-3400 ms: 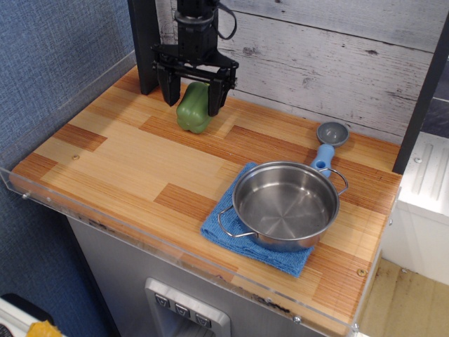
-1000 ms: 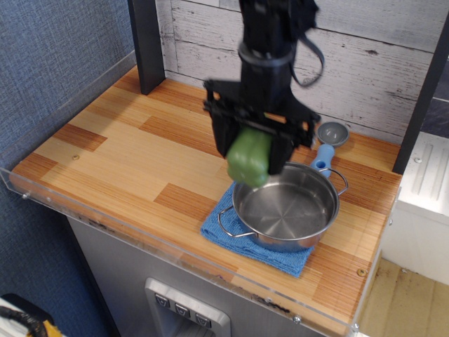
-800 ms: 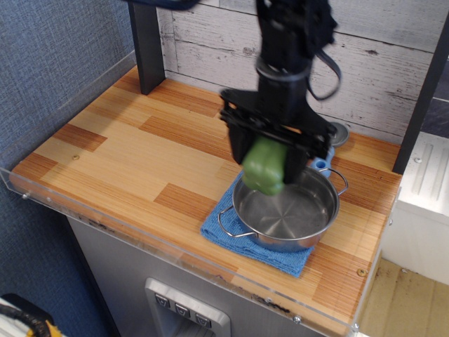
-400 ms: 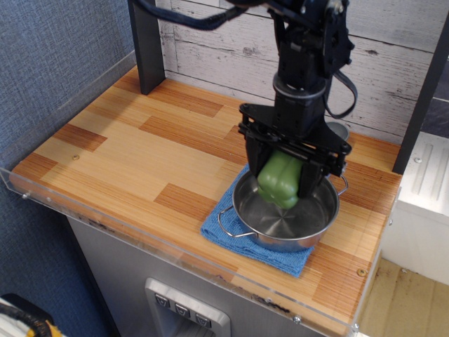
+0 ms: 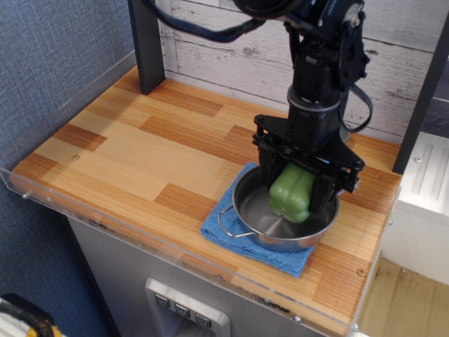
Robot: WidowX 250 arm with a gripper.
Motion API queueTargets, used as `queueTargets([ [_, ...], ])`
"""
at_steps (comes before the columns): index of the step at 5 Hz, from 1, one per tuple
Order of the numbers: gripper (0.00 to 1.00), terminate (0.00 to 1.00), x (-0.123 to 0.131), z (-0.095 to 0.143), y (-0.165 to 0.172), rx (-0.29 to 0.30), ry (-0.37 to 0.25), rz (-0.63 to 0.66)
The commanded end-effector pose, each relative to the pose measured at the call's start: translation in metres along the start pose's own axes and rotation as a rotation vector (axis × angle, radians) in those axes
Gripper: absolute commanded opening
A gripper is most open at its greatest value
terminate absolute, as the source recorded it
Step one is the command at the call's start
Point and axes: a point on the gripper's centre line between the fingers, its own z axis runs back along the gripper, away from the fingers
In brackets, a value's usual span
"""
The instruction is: Place the green vegetable on the silver pot.
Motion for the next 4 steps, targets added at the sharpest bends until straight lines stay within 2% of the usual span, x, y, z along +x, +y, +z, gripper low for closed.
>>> queueTargets([
  [1, 1.0, 0.0, 0.006, 0.009, 0.006, 0.011, 0.032, -0.001],
  [2, 1.0, 0.0, 0.007, 0.016, 0.009, 0.024, 0.035, -0.012],
  [3, 1.0, 0.0, 0.01, 0.059, 0.034, 0.068, -0.059, 0.045],
  [4, 1.0, 0.0, 0.009, 0.084, 0.06, 0.096, -0.107, 0.116],
])
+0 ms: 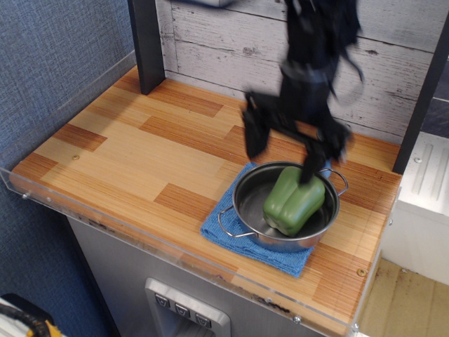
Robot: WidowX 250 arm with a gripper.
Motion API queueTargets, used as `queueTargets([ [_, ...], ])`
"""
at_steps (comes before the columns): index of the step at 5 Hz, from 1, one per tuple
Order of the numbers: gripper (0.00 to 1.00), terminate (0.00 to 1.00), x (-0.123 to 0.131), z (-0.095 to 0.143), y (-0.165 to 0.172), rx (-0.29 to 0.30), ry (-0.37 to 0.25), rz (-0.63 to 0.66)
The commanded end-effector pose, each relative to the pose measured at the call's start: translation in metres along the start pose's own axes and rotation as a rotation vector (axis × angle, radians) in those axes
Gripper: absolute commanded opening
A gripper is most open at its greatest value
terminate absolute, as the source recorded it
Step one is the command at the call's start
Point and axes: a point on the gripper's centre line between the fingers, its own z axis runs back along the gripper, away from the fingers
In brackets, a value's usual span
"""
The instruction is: Place the green vegetable on the silver pot.
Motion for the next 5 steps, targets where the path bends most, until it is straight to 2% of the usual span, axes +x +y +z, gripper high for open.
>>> queueTargets([
  [1, 1.0, 0.0, 0.005, 0.035, 0.054, 0.022, -0.07, 0.133],
  [2, 1.0, 0.0, 0.016, 0.018, 0.064, 0.011, -0.012, 0.11],
  [3, 1.0, 0.0, 0.02, 0.01, 0.061, -0.032, 0.066, 0.035],
  [4, 1.0, 0.0, 0.02, 0.01, 0.061, -0.032, 0.066, 0.035],
  [5, 1.0, 1.0, 0.02, 0.01, 0.061, -0.032, 0.066, 0.035],
])
